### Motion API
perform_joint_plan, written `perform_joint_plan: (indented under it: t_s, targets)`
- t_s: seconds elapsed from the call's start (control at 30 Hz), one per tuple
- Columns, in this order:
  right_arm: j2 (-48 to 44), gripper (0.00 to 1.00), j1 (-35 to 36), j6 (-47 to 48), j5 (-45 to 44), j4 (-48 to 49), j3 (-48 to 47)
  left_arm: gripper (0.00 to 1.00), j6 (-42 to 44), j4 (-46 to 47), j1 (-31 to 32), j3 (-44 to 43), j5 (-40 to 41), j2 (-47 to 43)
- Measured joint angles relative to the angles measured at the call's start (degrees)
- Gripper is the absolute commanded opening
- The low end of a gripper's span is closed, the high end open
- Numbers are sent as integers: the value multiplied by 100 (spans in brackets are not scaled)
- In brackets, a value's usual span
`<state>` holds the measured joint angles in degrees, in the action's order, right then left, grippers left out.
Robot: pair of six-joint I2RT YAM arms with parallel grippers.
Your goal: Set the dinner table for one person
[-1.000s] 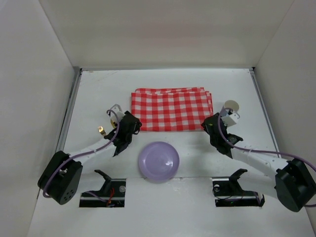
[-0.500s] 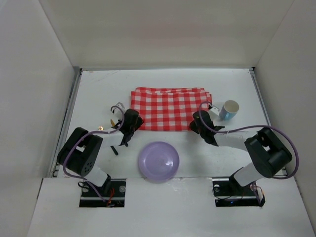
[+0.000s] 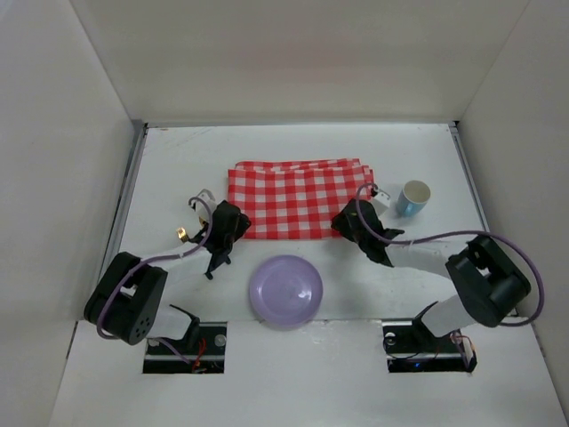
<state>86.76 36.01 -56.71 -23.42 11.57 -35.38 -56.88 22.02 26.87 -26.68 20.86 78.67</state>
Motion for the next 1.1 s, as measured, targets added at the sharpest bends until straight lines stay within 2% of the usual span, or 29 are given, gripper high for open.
perform_joint_plan:
  t_s: [0.07, 0.17, 0.27, 0.37, 0.5, 0.6, 0.73, 0.8, 0.9, 0.93, 1.0, 1.1]
  targets:
    - [-361, 60, 26, 83, -13, -94, 7, 40, 116, -2, 7, -2, -7, -101]
    - [-1110, 66, 149, 203, -94, -251, 31, 41, 308, -9, 31, -46, -7, -166]
    - [-1808, 66, 492, 297, -199, -354, 105, 40, 409, -11, 35, -107, -15, -168]
    - [-2203, 64, 1023, 304, -175, -516, 291, 34, 483, -50, 42, -111, -44, -234]
    - [-2262, 65, 1849, 339, 15, -946, 551, 22, 750, -44, 177, -109, -114, -702]
    - [-2146, 64, 2420, 363, 181, -1401, 599, 18, 1012, 136, 407, -79, -195, -1235]
    - [-1740, 55, 2710, 413, 332, -1644, 597, 18, 1211, 321, 595, 122, -269, -1849]
    - [-1460, 47, 2710, 428, 382, -1690, 595, 21, 1250, 345, 584, 286, -271, -2035]
    - [-1113, 18, 2708, 444, 391, -1685, 546, 24, 1279, 302, 525, 531, -264, -2168]
    - [-1054, 12, 2706, 435, 417, -1661, 514, 25, 1283, 256, 496, 586, -264, -2184]
    - [-1047, 9, 2715, 389, 439, -1598, 481, 27, 1290, 181, 413, 658, -260, -2218]
    - [-1410, 8, 2787, 420, 431, -1674, 476, 30, 1292, 122, 247, 710, -234, -2367]
